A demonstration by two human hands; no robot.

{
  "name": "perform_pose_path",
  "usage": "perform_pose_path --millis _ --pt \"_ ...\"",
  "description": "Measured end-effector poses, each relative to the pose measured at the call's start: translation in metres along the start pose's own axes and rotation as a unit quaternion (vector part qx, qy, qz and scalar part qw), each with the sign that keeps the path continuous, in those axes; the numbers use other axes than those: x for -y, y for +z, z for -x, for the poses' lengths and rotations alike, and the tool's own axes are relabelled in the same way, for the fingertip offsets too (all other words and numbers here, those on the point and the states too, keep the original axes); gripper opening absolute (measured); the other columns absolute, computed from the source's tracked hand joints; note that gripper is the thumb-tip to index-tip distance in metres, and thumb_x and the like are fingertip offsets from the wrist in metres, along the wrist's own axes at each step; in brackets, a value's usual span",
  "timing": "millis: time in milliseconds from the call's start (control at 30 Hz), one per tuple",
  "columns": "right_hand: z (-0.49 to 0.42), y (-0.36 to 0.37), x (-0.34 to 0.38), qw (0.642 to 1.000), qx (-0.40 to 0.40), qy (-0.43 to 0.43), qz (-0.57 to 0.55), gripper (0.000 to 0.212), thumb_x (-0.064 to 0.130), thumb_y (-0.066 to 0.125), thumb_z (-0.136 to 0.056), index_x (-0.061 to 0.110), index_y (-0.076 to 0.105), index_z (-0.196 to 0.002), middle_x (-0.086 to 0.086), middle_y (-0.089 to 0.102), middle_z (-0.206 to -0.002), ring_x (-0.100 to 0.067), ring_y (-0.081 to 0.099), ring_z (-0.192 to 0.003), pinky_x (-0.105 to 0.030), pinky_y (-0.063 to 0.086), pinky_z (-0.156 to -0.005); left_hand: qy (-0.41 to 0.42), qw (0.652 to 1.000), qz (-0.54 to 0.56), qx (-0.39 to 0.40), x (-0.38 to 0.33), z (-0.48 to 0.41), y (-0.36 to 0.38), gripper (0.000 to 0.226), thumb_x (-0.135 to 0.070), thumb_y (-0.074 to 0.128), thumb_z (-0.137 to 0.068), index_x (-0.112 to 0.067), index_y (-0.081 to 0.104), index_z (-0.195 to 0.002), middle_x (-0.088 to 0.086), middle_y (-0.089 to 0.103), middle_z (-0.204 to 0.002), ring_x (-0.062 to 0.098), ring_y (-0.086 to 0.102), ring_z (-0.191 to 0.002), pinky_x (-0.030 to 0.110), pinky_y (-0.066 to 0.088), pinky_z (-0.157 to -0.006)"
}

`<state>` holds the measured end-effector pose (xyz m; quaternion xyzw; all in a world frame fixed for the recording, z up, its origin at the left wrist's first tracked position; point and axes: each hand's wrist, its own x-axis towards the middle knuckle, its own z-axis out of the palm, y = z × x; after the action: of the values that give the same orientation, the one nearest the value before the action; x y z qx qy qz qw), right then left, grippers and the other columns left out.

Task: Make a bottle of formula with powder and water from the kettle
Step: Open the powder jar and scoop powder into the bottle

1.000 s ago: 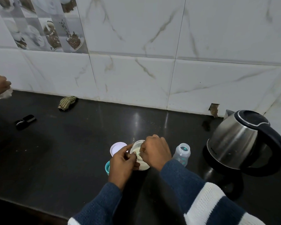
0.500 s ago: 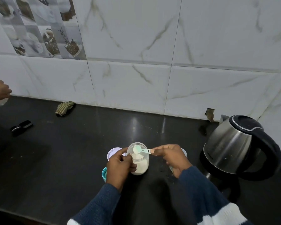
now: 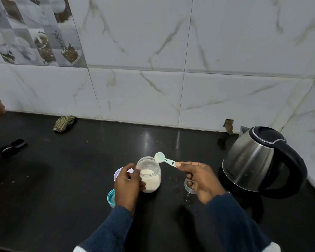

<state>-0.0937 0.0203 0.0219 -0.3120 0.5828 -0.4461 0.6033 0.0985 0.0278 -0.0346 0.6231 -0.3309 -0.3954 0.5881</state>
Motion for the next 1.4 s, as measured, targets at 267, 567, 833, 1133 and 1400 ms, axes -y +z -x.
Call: perform_pose_path --millis 267,567,833,1133,1400 --pt "0.012 -0.078 0.010 0.997 -0.055 -0.029 -0.040 0.006 0.013 0.074 -0.079 0.009 0.077 -0.083 0.008 0.048 -0.055 -0.003 0.035 -0.049 -0.019 0.026 -0.048 0.213 0.971 -0.059 0.091 -0.002 0.061 0.046 0.011 -0.018 0.056 -0.092 -0.027 0.061 -0.097 -0.010 0.050 -0.067 0.002 0.048 -0.062 0.015 0.041 -0.061" --pt "0.030 -0.099 0.003 0.991 -0.095 -0.062 -0.074 0.013 -0.006 0.061 -0.088 -0.012 0.067 -0.097 0.004 0.059 -0.040 0.002 0.049 -0.030 -0.009 0.035 -0.031 0.266 0.898 -0.300 0.181 0.014 0.054 0.105 0.072 -0.063 0.050 -0.075 -0.024 0.043 -0.135 -0.004 0.041 -0.109 0.015 0.054 -0.099 0.032 0.050 -0.079" --pt "0.012 -0.096 -0.010 0.990 -0.118 -0.060 -0.050 0.011 0.000 0.070 -0.083 -0.008 0.073 -0.090 -0.022 0.074 -0.075 -0.022 0.067 -0.056 -0.027 0.056 -0.052 0.259 0.868 -0.352 0.237 0.015 0.022 0.121 0.043 -0.056 0.065 -0.078 -0.032 0.061 -0.113 -0.005 0.040 -0.102 0.017 0.049 -0.100 0.035 0.051 -0.079" --pt "0.005 -0.090 -0.011 0.960 -0.173 -0.183 0.124 0.006 0.010 0.080 -0.076 0.014 0.080 -0.073 -0.008 0.076 -0.071 -0.016 0.063 -0.068 -0.039 0.054 -0.072 0.260 0.884 -0.308 0.235 0.024 0.017 0.120 0.044 -0.059 0.063 -0.076 -0.034 0.063 -0.113 -0.011 0.043 -0.097 0.009 0.049 -0.096 0.032 0.051 -0.079" --pt "0.009 -0.082 -0.011 0.891 -0.198 -0.285 0.293 0.009 0.015 0.081 -0.077 0.022 0.078 -0.074 0.008 0.063 -0.067 0.002 0.056 -0.059 -0.015 0.044 -0.058 0.252 0.888 -0.307 0.233 0.025 0.014 0.121 0.044 -0.062 0.062 -0.075 -0.036 0.063 -0.110 -0.014 0.044 -0.096 0.007 0.048 -0.097 0.034 0.052 -0.078"
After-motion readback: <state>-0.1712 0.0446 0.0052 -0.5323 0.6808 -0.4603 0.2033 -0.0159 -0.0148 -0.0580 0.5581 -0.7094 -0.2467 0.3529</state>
